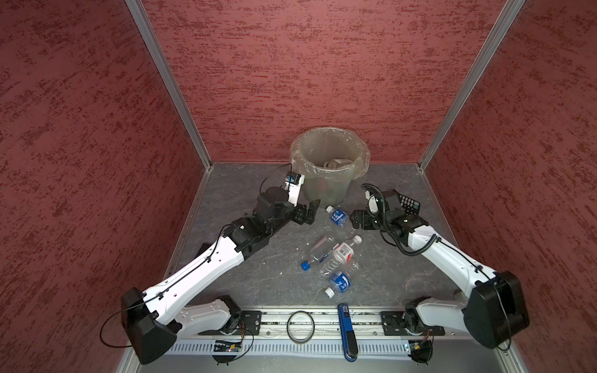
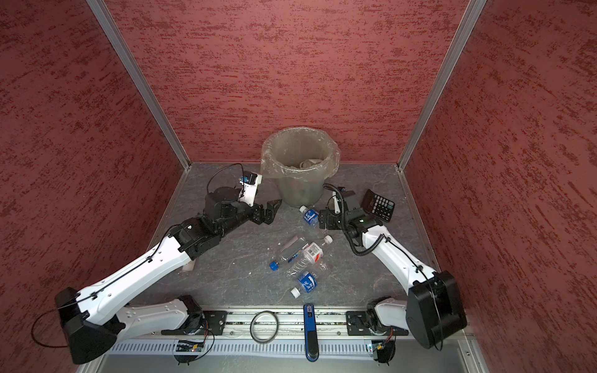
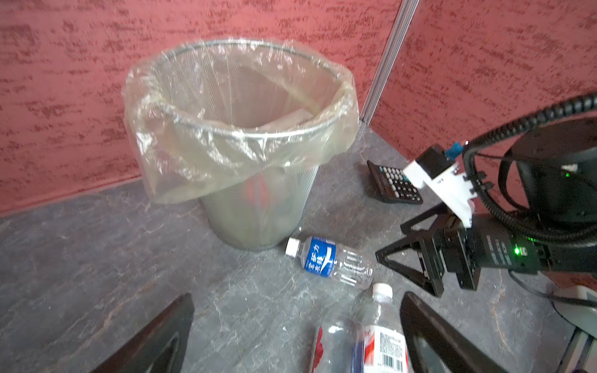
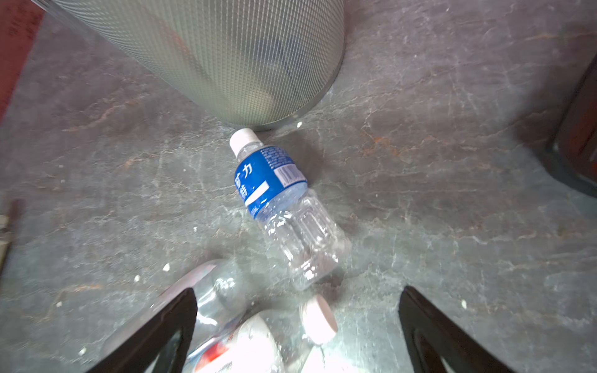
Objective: Throw the plastic bottles in the bin
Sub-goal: 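Draw the left gripper back while the right gripper reaches the blue-label bottle, then grasp the blue-label water bottle beside the bin with the right gripper and lift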
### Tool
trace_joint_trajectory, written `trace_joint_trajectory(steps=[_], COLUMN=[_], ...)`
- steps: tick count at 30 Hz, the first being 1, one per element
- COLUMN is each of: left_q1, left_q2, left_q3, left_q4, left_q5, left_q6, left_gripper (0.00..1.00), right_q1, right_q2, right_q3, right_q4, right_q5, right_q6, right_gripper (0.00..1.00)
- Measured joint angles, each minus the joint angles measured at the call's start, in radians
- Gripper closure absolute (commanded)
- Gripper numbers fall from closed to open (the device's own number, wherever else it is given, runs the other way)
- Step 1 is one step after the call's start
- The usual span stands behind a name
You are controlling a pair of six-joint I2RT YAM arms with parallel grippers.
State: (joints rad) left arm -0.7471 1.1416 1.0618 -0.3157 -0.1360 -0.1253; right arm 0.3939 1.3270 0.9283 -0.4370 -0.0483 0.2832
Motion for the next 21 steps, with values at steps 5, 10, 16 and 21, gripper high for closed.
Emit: trace_joint_trajectory(steps=[5,10,16,21], left_q1=[0.012,0.08,0.169,0.268], left_q2=[-0.031,-0.07,-0.122,-0.166], left_q3=[-0.119,-0.202,-0.265,-0.312], left_q4=[-0.028,-0.031,-0.04,-0.065], left_q5=[0.034,0.096,0.155,0.205], left_q6=[-0.051,-0.116,-0.178,-0.214], left_gripper=[0.0,0.0,0.0,0.0], right_q1=[0.025,0.049,0.111,0.132], right_q2=[0.097,0.18,0.287,0.385], right_q3=[0.06,0.114,0.155,0.19], right_q4=[0.009,0.012,0.014,0.013], right_q5=[0.045,0.09,0.116,0.171], right_q6=[-0.032,-0.076,-0.134,-0.157], right_gripper=[0.01,0.02,0.02,0.04])
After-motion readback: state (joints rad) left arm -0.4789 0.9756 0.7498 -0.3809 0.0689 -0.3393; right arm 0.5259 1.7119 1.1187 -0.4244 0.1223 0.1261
